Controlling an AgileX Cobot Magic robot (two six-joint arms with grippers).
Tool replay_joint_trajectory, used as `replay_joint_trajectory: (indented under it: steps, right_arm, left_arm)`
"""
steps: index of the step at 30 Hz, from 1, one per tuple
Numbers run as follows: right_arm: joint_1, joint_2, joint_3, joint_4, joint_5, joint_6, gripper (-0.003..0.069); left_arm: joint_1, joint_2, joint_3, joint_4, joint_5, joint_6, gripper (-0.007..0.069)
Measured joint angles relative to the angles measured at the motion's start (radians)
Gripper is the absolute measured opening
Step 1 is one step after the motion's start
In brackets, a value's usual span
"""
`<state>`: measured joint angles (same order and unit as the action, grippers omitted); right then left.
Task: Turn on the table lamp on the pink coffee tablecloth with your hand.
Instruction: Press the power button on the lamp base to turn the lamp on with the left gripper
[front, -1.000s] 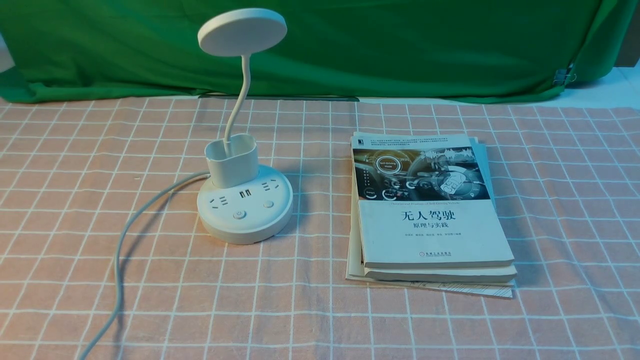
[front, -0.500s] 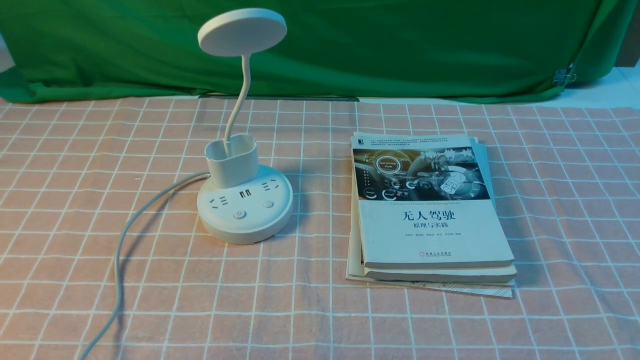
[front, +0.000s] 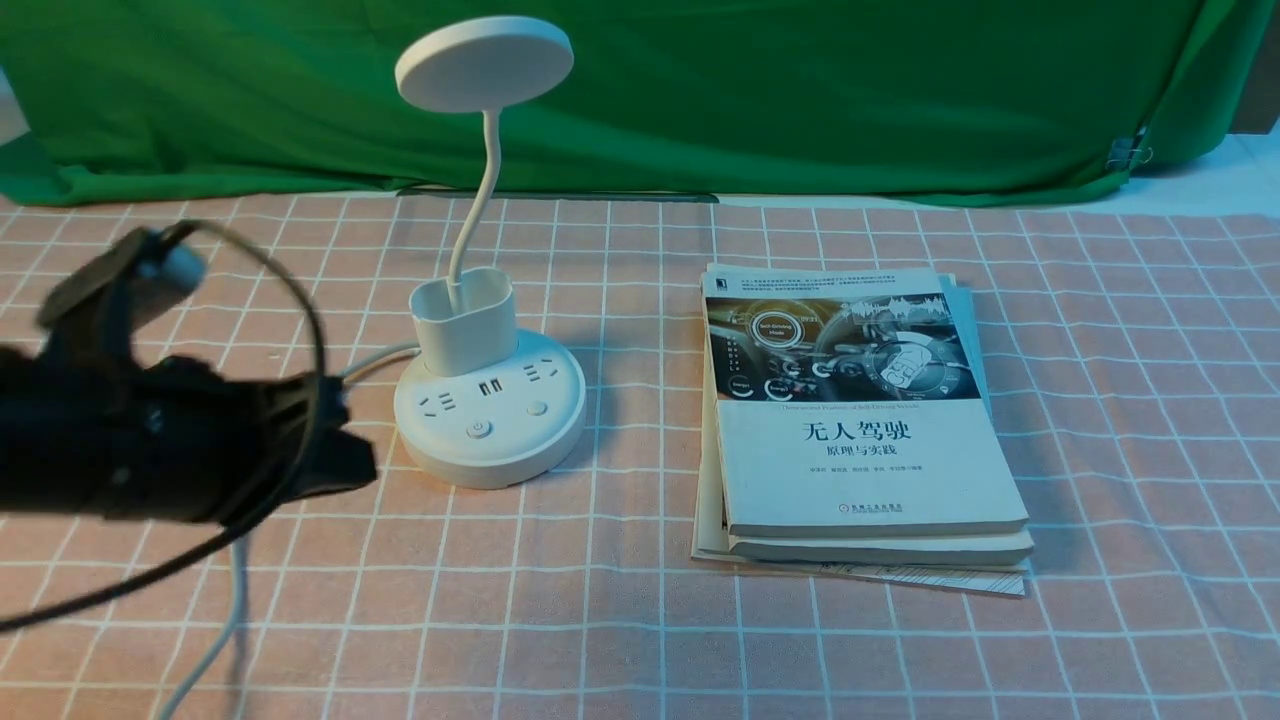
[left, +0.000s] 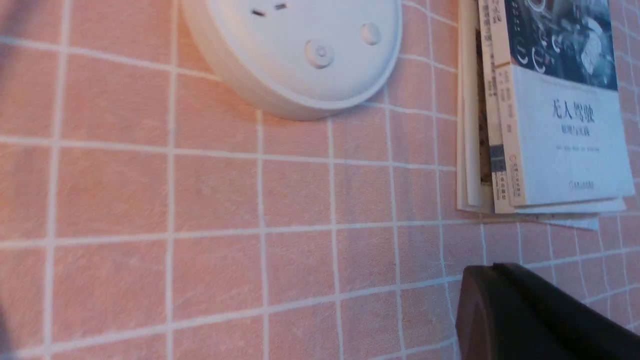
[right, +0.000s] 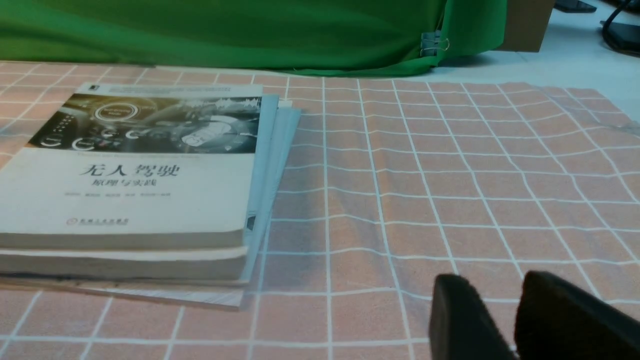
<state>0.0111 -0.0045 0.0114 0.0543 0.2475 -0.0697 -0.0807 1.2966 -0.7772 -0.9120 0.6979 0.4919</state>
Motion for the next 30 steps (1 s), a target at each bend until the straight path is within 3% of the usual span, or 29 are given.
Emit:
replay_joint_trajectory:
  steps: [3, 6, 7, 9, 11, 18, 30]
  right_arm:
    - [0.000, 0.000, 0.000, 0.000, 0.000, 0.000, 0.0239]
    - [0.000, 0.000, 0.000, 0.000, 0.000, 0.000, 0.0239]
    - [0.000, 0.000, 0.000, 0.000, 0.000, 0.000, 0.0239]
    - [0.000, 0.000, 0.000, 0.000, 0.000, 0.000, 0.0239]
    - [0.000, 0.000, 0.000, 0.000, 0.000, 0.000, 0.0239]
    - [0.000, 0.000, 0.000, 0.000, 0.000, 0.000, 0.0239]
    - [0.000, 0.000, 0.000, 0.000, -0.001, 0.000, 0.0239]
  left_arm:
    - [-0.105, 0.094, -0.123, 0.152, 0.006, -0.096, -0.0006]
    - [-0.212, 0.193, -0.239, 0.385, -0.020, -0.237, -0.0005]
    - [-0.219, 0.200, -0.246, 0.400, -0.023, -0.247, -0.0005]
    - [-0.293, 0.289, -0.334, 0.576, -0.075, -0.356, -0.0005]
    - [-0.326, 0.363, -0.393, 0.659, -0.124, -0.400, -0.0005]
    - [-0.341, 0.548, -0.485, 0.710, -0.216, -0.448, -0.0003]
    - [-0.342, 0.650, -0.507, 0.725, -0.253, -0.492, -0.0001]
